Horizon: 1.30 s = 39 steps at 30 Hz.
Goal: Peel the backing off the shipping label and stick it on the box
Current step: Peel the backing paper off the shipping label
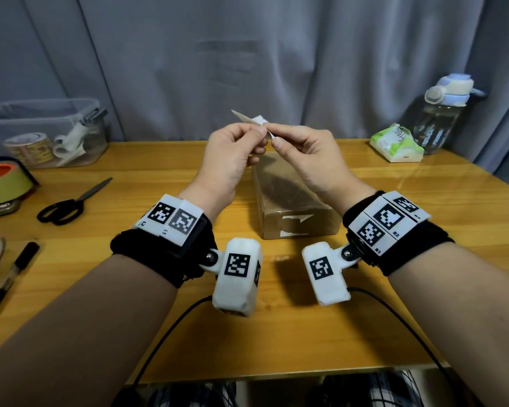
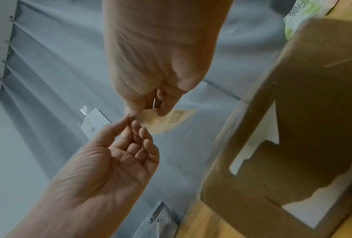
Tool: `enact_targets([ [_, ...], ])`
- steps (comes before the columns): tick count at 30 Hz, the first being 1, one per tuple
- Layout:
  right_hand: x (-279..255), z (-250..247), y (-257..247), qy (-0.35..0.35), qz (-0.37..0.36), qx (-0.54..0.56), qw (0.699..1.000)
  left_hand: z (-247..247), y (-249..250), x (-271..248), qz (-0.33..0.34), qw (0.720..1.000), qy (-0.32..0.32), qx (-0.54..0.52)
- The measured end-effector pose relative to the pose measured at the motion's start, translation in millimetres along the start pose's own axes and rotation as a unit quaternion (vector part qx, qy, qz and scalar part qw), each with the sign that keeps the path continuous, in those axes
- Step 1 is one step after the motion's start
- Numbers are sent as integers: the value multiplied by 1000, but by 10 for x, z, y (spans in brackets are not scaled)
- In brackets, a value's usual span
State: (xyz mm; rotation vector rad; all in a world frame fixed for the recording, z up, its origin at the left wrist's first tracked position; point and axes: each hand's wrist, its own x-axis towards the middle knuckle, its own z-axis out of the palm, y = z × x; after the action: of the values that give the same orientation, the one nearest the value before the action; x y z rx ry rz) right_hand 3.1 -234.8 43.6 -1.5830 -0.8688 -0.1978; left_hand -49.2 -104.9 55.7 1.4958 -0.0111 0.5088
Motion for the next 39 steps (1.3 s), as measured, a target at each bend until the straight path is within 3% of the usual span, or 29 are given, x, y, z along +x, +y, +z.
enact_targets([
  [9,27,18,55,22,-22,-8,1000,19,-5,19,-8,1000,5,-7],
  [18,-35,14,-42,58,-3,30,998,-4,-19,-1,69,997,-9,37],
  [28,-37,-71,-151,12,23,27,999,-65,-22,13,141,983,-50,104],
  [39,-33,-63,-186,-7,43,16,999,-124,-16,2,150,976,-79,134],
])
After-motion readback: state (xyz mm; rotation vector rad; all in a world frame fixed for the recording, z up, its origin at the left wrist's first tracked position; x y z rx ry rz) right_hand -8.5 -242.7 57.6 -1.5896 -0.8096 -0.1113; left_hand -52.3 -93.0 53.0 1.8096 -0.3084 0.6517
